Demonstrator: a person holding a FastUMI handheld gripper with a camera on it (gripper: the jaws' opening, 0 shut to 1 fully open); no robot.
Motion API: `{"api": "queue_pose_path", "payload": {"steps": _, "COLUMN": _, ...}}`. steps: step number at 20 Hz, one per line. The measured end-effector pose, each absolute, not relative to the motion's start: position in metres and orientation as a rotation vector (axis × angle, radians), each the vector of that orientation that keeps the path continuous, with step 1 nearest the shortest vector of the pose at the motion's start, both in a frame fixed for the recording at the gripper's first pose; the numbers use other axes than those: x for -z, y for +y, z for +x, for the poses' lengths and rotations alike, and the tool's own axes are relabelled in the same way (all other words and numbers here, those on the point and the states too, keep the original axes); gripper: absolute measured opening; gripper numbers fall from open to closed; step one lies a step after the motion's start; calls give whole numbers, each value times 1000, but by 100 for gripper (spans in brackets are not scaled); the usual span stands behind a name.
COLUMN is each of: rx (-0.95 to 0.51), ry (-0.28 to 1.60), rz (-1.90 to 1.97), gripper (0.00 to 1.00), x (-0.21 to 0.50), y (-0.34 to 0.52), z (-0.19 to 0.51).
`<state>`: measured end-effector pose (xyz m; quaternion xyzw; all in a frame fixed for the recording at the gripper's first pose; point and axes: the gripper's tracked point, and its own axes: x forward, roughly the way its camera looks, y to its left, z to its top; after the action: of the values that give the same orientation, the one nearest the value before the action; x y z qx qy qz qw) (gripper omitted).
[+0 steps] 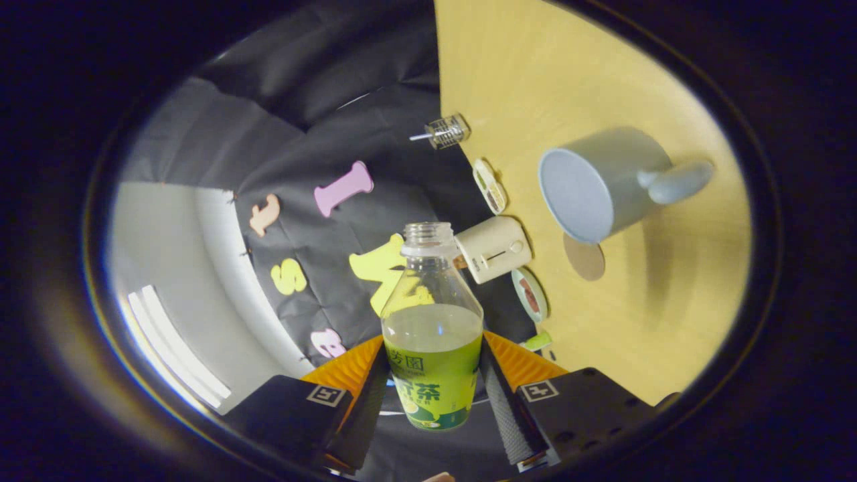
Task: Take the bottle from table, then pour the juice into the cup, finally place the bottle on the coaster
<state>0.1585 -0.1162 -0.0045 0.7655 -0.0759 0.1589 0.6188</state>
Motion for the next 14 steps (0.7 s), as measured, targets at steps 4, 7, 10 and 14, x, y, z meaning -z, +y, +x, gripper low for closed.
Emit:
{"api": "queue_pose_path", "payload": {"steps": 4, "rx": -314, "ry": -183, "rz": 1396, "gripper": 79, "x": -10, "y": -130, "z": 144}}
{"api": "queue_pose_path", "payload": {"steps": 7, "rx": -271, "ry": -160, "rz": 1167, "gripper": 79, "x": -22, "y": -139, "z": 134}}
{"api": "queue_pose_path", "payload": {"steps": 10, "rx": -304, "ry": -167, "rz": 1001, "gripper": 80, "x": -43, "y": -141, "z": 122}}
{"api": "queue_pose_path", "payload": {"steps": 14, "rx": -223, "ry": -179, "rz": 728, "gripper": 79, "x": -51, "y": -145, "z": 129}}
